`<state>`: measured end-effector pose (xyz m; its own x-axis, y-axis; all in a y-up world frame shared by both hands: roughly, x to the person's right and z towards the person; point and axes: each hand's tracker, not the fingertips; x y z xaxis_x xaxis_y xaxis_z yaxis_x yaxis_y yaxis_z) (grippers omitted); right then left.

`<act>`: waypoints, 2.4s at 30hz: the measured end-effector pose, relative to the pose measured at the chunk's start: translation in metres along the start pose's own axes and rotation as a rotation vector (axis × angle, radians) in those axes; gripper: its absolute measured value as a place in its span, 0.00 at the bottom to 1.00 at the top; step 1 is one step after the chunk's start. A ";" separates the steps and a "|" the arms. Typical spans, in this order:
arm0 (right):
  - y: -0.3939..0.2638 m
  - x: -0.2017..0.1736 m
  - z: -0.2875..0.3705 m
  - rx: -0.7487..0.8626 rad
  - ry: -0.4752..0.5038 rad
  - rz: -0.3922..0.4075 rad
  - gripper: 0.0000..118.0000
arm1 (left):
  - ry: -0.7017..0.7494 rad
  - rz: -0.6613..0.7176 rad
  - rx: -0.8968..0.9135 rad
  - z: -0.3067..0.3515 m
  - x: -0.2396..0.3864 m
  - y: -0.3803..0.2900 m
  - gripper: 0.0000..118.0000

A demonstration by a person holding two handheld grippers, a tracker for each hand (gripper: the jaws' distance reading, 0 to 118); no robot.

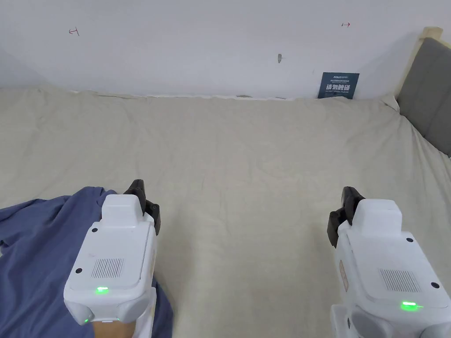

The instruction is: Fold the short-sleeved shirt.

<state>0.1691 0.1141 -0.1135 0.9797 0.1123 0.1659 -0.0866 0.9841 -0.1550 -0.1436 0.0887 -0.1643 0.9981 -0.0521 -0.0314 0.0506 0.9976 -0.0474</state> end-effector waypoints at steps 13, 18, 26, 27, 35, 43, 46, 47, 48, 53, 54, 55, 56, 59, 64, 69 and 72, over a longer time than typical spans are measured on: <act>0.018 -0.114 -0.024 0.038 0.287 0.015 0.01 | 0.298 0.001 -0.012 0.029 -0.125 -0.006 0.00; 0.024 -0.176 -0.023 0.044 0.427 0.021 0.01 | 0.434 -0.011 -0.020 0.055 -0.182 -0.008 0.00; 0.029 -0.236 -0.014 0.052 0.545 0.026 0.01 | 0.544 0.000 -0.050 0.087 -0.244 -0.012 0.00; 0.029 -0.239 -0.014 0.052 0.551 0.026 0.01 | 0.545 0.001 -0.055 0.088 -0.248 -0.012 0.00; 0.027 -0.236 -0.020 0.042 0.549 0.042 0.01 | 0.373 0.056 -0.224 0.060 -0.256 -0.021 0.00; 0.024 -0.210 -0.039 0.023 0.475 0.070 0.01 | 0.177 0.144 -0.544 -0.020 -0.237 -0.045 0.15; 0.022 -0.199 -0.047 0.014 0.441 0.075 0.01 | 0.140 0.219 -0.689 -0.053 -0.231 -0.064 0.62; 0.021 -0.195 -0.050 0.006 0.432 0.072 0.01 | 0.139 0.241 -0.717 -0.063 -0.230 -0.072 0.74; 0.019 -0.191 -0.052 0.000 0.419 0.068 0.01 | 0.137 0.254 -0.765 -0.073 -0.227 -0.081 0.90; 0.007 -0.171 -0.061 -0.036 0.362 0.072 0.01 | 0.130 0.232 -0.897 -0.107 -0.206 -0.118 0.96; 0.004 -0.167 -0.062 -0.046 0.353 0.072 0.01 | 0.133 0.214 -0.911 -0.112 -0.201 -0.125 0.96; 0.002 -0.163 -0.064 -0.057 0.345 0.073 0.01 | 0.127 0.194 -0.929 -0.117 -0.197 -0.133 0.94; 0.000 -0.159 -0.066 -0.067 0.336 0.074 0.01 | 0.120 0.178 -0.942 -0.120 -0.193 -0.139 0.88; -0.005 -0.149 -0.071 -0.092 0.318 0.074 0.01 | 0.108 0.148 -1.000 -0.127 -0.181 -0.159 0.58; -0.005 -0.134 -0.074 -0.095 0.298 0.079 0.01 | 0.101 0.148 -0.919 -0.114 -0.176 -0.152 0.07; -0.001 -0.120 -0.072 -0.091 0.287 0.057 0.01 | 0.092 0.226 -0.870 -0.104 -0.186 -0.130 0.06; 0.001 -0.109 -0.067 -0.078 0.284 0.042 0.01 | 0.059 0.279 -0.795 -0.091 -0.188 -0.090 0.06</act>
<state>0.0742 0.0940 -0.1973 0.9879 0.0994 -0.1193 -0.1252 0.9645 -0.2325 -0.3389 0.0045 -0.2453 0.9661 0.1668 -0.1973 -0.2582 0.6467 -0.7177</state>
